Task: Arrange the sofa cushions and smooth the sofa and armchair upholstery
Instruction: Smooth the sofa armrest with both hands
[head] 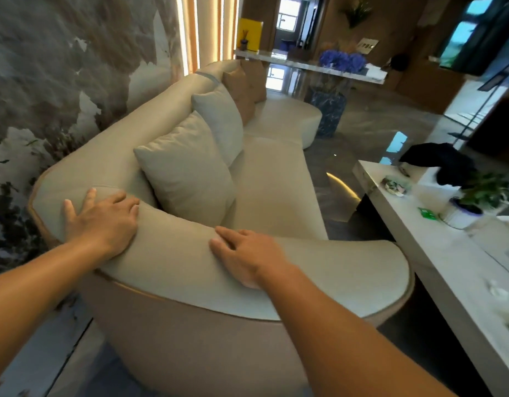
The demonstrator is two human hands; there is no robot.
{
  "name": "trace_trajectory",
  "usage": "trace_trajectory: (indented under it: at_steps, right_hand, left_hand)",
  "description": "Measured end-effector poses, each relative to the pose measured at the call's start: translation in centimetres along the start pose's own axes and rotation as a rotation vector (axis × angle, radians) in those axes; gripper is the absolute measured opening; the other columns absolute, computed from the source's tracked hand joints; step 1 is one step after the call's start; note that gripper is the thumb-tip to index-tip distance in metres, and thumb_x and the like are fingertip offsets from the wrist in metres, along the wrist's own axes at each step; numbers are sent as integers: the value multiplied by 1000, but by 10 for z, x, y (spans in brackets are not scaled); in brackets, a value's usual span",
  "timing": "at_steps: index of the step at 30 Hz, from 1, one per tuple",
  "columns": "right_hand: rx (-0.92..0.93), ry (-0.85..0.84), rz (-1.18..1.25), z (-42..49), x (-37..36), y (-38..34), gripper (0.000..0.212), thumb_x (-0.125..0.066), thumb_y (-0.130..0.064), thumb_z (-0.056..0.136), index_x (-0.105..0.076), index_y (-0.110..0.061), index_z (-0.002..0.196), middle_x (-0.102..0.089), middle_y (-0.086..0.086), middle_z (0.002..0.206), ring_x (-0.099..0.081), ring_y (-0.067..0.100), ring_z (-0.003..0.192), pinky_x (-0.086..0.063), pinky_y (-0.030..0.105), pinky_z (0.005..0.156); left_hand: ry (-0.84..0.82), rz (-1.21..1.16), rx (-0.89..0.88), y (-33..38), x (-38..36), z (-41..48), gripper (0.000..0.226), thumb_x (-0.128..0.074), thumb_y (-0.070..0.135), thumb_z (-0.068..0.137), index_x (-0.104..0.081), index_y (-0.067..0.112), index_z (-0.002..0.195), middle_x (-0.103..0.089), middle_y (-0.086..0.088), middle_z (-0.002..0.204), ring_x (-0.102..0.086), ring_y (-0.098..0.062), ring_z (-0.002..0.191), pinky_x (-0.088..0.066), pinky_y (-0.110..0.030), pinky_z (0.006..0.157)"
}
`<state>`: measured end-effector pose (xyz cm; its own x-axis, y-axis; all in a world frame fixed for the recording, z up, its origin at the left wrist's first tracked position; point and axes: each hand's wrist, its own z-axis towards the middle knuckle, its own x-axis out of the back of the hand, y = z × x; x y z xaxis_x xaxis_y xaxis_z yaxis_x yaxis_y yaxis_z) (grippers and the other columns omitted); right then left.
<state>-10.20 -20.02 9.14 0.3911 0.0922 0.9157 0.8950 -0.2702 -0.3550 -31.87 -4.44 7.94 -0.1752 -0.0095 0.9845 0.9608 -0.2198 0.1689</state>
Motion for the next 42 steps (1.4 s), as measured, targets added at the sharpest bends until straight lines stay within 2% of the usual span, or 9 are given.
trace_trajectory:
  at_steps: [2,5,8,12,19,30,35,40,42]
  right_hand:
    - [-76,6,-74,-13,10,35,72,-13,-76,87,-26,-44,150,-41,3,155,-38,30,138,-21,51,115]
    - [-238,3,-151,-22,29,76,80,-9,-82,80,-35,-45,146,-43,3,153,-37,29,138,-11,61,113]
    - [-301,31,-166,-22,37,90,86,-8,-85,75,-48,-41,137,-54,5,142,-45,30,130,-18,63,109]
    - [-312,47,-160,-27,33,86,89,-8,-85,73,-52,-37,134,-55,6,138,-44,31,128,-22,60,108]
    - [-334,81,-137,-34,25,78,86,-10,-83,74,-51,-37,133,-54,5,139,-41,31,129,-24,54,105]
    - [-301,113,-189,-28,14,77,82,-6,-83,74,-48,-42,131,-53,5,137,-42,31,127,-24,59,104]
    - [-290,156,-187,-16,15,79,75,-6,-79,76,-54,-45,123,-58,2,127,-47,28,120,-23,60,101]
    - [-348,220,-228,-13,18,72,74,-7,-73,79,-58,-39,120,-60,3,124,-47,27,116,-26,56,100]
    - [-430,271,-275,-17,18,64,74,-6,-70,81,-57,-37,123,-55,5,132,-42,30,123,-25,56,102]
  left_hand:
    - [-51,-25,24,15,0,-7,51,-17,47,97,-41,35,140,-20,6,159,-2,-32,147,1,-61,114]
    - [-63,29,37,34,-6,-25,68,-10,69,83,-37,44,140,-18,4,160,1,-34,146,3,-61,112]
    - [-16,3,13,37,-11,-30,74,-8,80,74,-37,53,137,-19,6,160,1,-33,146,5,-61,112]
    - [-35,13,-9,34,-11,-28,77,-6,87,69,-38,59,133,-18,7,160,2,-34,146,6,-61,111]
    - [-65,-9,-15,25,-8,-29,74,-9,87,68,-39,60,131,-15,9,160,5,-33,146,7,-61,111]
    - [-36,-15,-2,22,-8,-22,69,-13,80,71,-43,58,129,-19,10,159,3,-33,146,8,-61,111]
    - [0,-1,0,20,-15,-15,69,-10,78,73,-43,58,129,-21,9,159,0,-34,146,7,-62,111]
    - [-17,19,-17,20,-13,-4,70,-9,74,75,-45,55,131,-22,6,159,0,-36,146,8,-64,110]
    - [-30,26,-27,21,-10,-2,70,-9,72,75,-45,53,132,-22,5,159,1,-38,145,10,-64,109]
